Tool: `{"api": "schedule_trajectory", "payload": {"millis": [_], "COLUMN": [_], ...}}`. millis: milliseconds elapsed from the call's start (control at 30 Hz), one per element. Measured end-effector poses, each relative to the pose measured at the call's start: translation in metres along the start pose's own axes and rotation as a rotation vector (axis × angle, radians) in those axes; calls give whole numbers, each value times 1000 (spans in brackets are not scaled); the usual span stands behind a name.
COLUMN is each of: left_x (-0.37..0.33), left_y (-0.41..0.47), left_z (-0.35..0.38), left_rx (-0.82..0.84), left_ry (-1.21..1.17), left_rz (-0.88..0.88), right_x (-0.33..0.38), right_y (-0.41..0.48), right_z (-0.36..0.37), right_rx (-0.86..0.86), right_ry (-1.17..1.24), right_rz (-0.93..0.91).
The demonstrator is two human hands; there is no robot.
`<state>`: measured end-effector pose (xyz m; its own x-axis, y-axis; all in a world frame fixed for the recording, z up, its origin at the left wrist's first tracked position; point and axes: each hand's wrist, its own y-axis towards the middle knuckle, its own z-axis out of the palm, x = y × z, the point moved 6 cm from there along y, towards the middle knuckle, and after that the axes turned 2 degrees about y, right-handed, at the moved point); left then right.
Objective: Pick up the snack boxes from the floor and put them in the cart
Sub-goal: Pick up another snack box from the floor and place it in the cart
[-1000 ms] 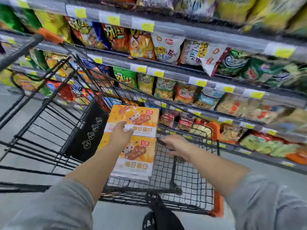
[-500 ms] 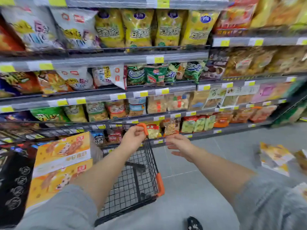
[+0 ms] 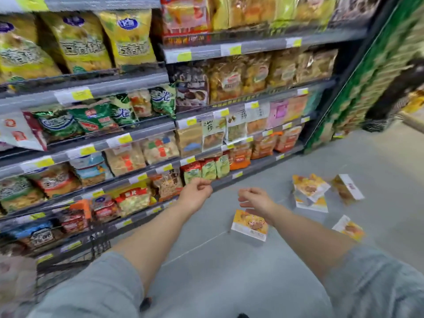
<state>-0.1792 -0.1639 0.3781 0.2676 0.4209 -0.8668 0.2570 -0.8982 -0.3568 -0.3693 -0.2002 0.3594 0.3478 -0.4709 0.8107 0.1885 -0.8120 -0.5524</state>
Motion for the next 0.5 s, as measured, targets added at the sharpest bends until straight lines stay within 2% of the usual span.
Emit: {"api": "schedule_trajectory", "payload": {"millis": [233,500], "left_x": [-30,-39], "left_y": [50,132], "left_z": [103,144], "left_rx": [47,50], "left_ry": [-37,-15], "left_rz": [-55,-147], "right_x": [-20,-21], "right_y": [45,117], "right_z": [-115,-175], "right_rx": [-84,-124], "right_ry": [2,-15], "right_rz": [64,128]}}
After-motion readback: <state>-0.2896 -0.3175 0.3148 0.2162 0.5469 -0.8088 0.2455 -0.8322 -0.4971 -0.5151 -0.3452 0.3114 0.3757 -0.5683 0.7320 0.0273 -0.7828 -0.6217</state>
